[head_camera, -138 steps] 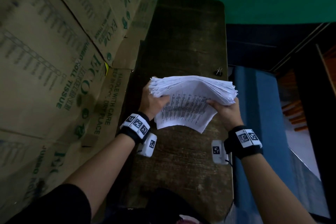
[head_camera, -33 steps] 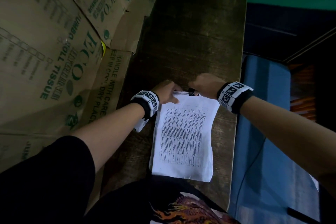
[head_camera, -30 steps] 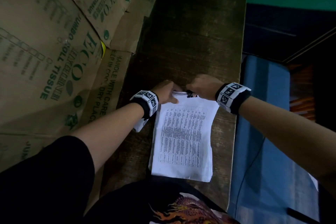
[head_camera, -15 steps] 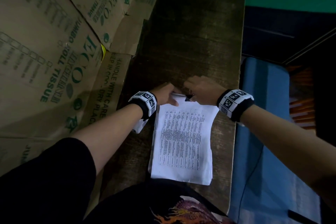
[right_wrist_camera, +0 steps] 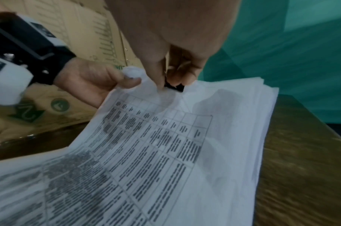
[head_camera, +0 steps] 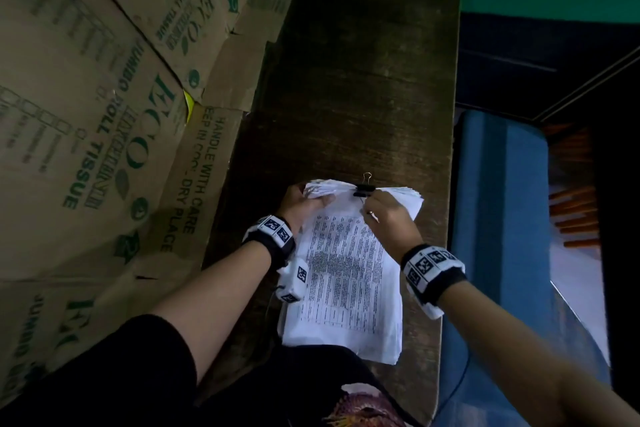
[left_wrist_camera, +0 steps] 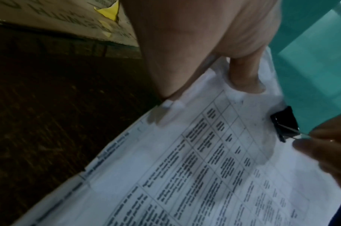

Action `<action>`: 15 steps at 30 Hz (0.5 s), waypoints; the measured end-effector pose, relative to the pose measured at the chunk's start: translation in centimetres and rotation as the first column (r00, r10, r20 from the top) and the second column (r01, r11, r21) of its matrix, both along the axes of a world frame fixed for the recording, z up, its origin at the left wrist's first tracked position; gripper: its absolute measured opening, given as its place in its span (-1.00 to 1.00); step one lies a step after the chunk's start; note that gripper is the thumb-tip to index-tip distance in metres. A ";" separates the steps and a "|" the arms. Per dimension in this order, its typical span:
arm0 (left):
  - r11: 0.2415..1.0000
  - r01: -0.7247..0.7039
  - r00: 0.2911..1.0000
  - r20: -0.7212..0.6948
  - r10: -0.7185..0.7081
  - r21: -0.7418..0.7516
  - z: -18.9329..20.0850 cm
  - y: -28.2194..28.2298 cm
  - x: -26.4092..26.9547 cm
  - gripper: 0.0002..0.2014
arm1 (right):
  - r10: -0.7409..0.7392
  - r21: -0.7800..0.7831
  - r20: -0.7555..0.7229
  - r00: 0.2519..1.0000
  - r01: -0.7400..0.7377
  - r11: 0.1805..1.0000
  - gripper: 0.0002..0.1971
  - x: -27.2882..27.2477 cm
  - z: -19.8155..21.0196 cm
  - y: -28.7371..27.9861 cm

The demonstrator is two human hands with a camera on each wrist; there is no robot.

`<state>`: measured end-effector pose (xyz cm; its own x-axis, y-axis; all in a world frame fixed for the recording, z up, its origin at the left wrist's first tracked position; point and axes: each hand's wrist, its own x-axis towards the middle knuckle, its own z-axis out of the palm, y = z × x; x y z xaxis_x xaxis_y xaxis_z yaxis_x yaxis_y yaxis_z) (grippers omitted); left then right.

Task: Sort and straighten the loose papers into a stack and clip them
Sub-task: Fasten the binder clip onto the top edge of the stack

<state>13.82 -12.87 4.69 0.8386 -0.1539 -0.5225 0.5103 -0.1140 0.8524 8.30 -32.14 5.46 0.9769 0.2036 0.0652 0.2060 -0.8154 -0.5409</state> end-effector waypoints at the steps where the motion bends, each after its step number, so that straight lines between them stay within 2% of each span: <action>1: 1.000 -0.018 1.000 -0.013 0.018 -0.021 0.0 0.0 0.1 -0.80 | 0.006 -0.021 -0.045 0.999 -0.007 1.000 -0.90 -0.2 -0.3 0.0; 3: 0.998 -0.045 0.998 -0.050 0.043 -0.040 -0.1 0.0 0.3 -0.79 | -0.023 -0.116 -0.087 0.996 0.012 0.993 -0.84 -0.4 -0.6 -0.1; 6: 0.998 -0.040 0.998 -0.040 0.037 -0.058 -0.1 -0.2 0.5 -0.78 | -0.105 -0.238 0.047 0.993 0.113 0.965 -0.50 0.2 0.6 -0.4; 8: 0.996 -0.036 0.999 -0.039 0.033 -0.083 0.0 -0.1 0.6 -0.76 | -0.050 -0.294 -0.004 0.999 0.046 0.955 -0.26 1.3 1.7 -0.6; 9: 0.995 -0.029 0.999 -0.036 0.026 -0.100 0.1 -0.1 0.6 -0.76 | -0.018 -0.307 -0.068 0.998 -0.003 0.952 -0.22 2.0 2.0 -0.7; 11: 0.992 -0.013 1.000 -0.013 0.011 -0.123 0.5 -0.2 0.4 -0.77 | 0.020 -0.282 -0.218 0.976 -0.082 0.956 -0.31 3.5 2.7 -0.8; 15: 0.984 0.040 0.998 0.050 -0.032 -0.171 2.1 0.1 0.3 -0.77 | 0.047 -0.185 -0.466 0.884 -0.149 0.971 -0.79 5.9 5.3 -0.7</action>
<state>14.08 -12.82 6.81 0.8535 -0.2691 -0.4462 0.4678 0.0188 0.8836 14.20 -32.83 10.74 0.8617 0.2589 -0.4365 0.0639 -0.9086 -0.4128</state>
